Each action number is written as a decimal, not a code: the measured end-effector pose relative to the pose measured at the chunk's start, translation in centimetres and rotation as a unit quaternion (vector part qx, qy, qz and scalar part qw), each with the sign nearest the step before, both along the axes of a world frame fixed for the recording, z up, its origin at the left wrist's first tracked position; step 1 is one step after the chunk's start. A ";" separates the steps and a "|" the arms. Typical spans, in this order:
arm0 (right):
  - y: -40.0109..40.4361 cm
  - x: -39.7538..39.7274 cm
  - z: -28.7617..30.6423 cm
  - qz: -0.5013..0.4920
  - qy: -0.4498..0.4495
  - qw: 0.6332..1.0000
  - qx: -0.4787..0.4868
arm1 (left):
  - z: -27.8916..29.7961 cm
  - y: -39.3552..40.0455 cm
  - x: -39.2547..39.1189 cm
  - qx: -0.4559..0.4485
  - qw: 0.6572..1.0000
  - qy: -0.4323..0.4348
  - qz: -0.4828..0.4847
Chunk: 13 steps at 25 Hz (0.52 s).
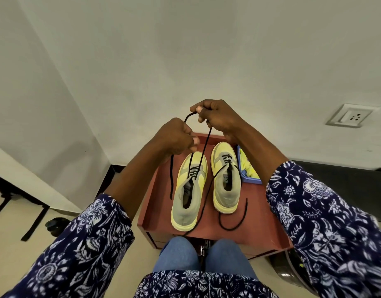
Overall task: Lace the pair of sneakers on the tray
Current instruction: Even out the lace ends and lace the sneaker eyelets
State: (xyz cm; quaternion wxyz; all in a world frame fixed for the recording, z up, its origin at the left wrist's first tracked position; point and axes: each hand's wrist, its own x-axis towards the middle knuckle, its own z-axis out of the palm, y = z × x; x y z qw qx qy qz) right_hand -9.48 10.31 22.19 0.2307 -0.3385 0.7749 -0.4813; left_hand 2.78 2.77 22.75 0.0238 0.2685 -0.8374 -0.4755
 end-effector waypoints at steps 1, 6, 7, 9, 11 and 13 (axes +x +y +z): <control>0.0 0.1 0.0 0.001 -0.003 1.000 0.001 | 0.1 -0.1 -0.1 -0.014 1.000 -0.002 -0.004; 0.0 0.8 1.2 0.001 -0.005 1.000 0.016 | 1.0 -1.2 -0.3 -0.079 0.997 -0.017 0.008; 0.0 0.9 1.7 -0.004 -0.004 1.000 0.015 | 1.3 -1.4 -0.4 -0.090 0.996 -0.017 0.016; -0.1 1.1 2.7 -0.015 -0.006 1.000 0.006 | 2.2 -1.8 -0.6 -0.113 0.993 -0.008 0.033; -0.2 1.3 3.8 -0.025 -0.008 1.000 -0.008 | 3.4 -2.2 -0.8 -0.136 0.990 0.005 0.043; -0.2 1.5 4.8 -0.030 -0.004 0.999 -0.022 | 4.7 -2.5 -1.0 -0.152 0.987 0.017 0.041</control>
